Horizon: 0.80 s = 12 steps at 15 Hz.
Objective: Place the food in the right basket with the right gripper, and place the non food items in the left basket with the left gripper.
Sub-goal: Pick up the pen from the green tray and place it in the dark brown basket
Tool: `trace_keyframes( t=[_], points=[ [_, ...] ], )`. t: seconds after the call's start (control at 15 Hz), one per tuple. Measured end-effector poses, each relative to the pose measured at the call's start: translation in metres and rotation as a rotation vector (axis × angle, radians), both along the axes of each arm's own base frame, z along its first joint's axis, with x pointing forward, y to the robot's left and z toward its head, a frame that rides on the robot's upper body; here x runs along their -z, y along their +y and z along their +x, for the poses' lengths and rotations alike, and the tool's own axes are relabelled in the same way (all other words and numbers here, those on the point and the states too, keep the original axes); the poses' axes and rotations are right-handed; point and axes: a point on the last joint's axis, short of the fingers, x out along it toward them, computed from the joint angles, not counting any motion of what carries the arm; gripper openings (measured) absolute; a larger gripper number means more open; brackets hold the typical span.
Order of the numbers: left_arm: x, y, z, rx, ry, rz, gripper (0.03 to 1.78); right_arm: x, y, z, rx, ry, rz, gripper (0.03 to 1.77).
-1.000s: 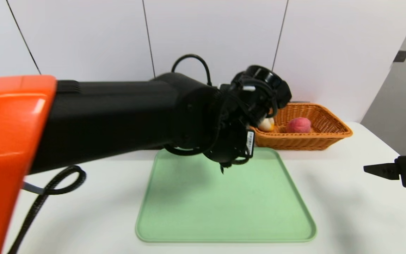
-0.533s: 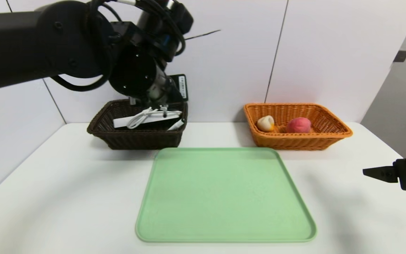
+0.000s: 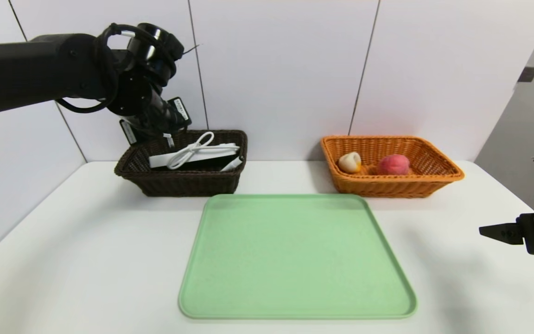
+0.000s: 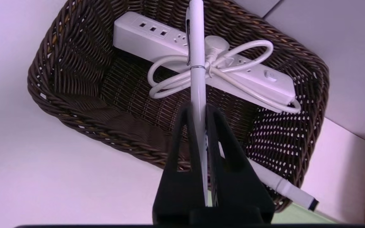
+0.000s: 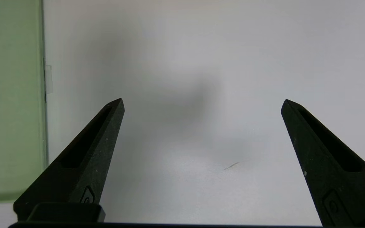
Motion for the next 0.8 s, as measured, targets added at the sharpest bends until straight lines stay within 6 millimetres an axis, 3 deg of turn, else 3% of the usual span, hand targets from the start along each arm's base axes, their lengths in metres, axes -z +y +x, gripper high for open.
trace_keyframes(
  t=[0.27,0.8],
  points=[
    [0.021,0.019,0.023,-0.035,0.054,-0.084,0.13,0.0,0.0,0.001,-0.003,-0.002,0.002,1.71],
    [0.041,0.033,0.051,-0.034,0.036,-0.175,0.13,0.002,0.002,0.0,-0.019,0.009,0.0,1.71]
  ],
)
